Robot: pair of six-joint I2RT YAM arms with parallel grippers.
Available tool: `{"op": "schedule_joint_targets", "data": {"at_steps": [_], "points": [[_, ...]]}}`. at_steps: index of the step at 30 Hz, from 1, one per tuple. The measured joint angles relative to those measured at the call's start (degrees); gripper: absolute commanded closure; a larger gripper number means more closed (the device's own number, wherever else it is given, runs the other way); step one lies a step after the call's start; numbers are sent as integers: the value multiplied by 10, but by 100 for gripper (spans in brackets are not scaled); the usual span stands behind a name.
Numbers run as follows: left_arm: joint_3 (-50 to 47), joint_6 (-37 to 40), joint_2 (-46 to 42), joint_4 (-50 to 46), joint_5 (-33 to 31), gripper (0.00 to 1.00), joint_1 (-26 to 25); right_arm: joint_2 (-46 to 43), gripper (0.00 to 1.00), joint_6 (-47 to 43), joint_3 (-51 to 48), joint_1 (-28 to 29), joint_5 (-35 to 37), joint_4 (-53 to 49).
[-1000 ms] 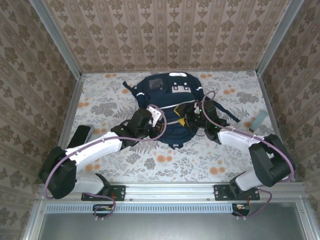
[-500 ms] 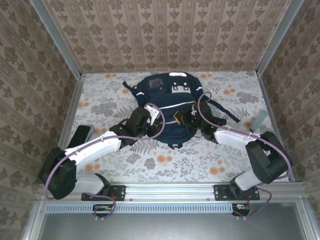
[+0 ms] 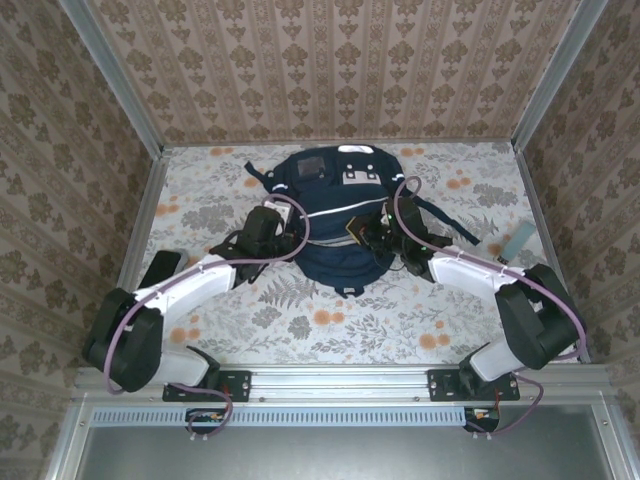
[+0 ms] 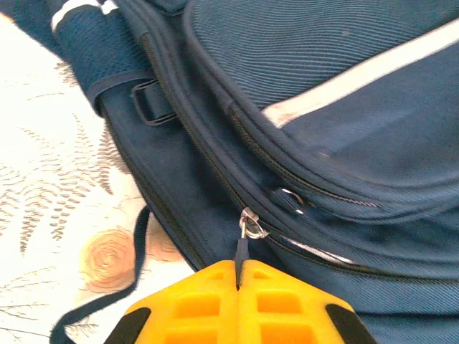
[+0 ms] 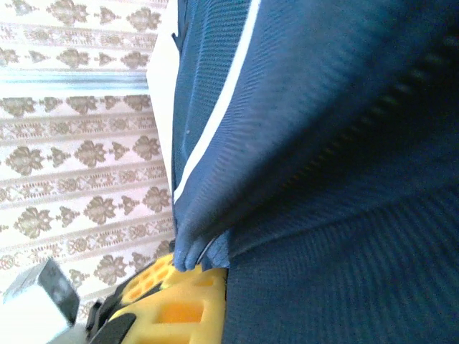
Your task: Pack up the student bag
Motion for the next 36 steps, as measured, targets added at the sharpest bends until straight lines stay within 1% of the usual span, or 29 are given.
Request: {"op": "schedule_joint_targets", "data": {"at_steps": [3,7,9,10,11,12,13,14,15,16,18,21,25,28,31,34,36], "points": [[7,-4,22,11,-18,100,20,45,92,-13,46,8,-17,-5],[8,-13,21,20,-45,100,46,100,92,-24,97,22,-24,-5],[6,-16,13,18,-56,100,58,123,88,-30,118,28,-29,-3],[3,-16,6,16,-59,100,63,131,85,-33,124,30,-33,-2],[-2,-18,-3,13,-61,91,69,137,71,-35,128,32,-38,-3],[-6,-21,-12,10,-63,79,75,141,53,-39,131,33,-45,-3],[-9,-24,-20,5,-66,68,78,142,44,-44,133,35,-51,-10],[-12,-28,-30,-3,-77,58,83,141,36,-52,136,35,-53,-27],[-15,-33,-40,-12,-87,49,89,140,31,-67,142,37,-52,-48],[-17,-40,-50,-20,-96,45,94,137,28,-82,146,39,-48,-68],[-20,-49,-72,-40,-115,35,102,116,24,-115,148,39,-23,-124],[-20,-61,-103,-65,-132,26,106,64,20,-167,148,34,38,-212],[-20,-65,-134,-98,-140,18,118,-10,16,-221,148,16,131,-295],[-18,-66,-142,-129,-143,14,144,-45,11,-249,144,1,176,-329],[-9,-65,-142,-162,-140,10,193,-62,6,-273,131,-10,197,-348],[5,-72,-137,-191,-139,9,261,-62,3,-285,119,-10,201,-352],[9,-88,-132,-199,-137,8,317,-62,3,-290,118,-10,200,-355]]}}
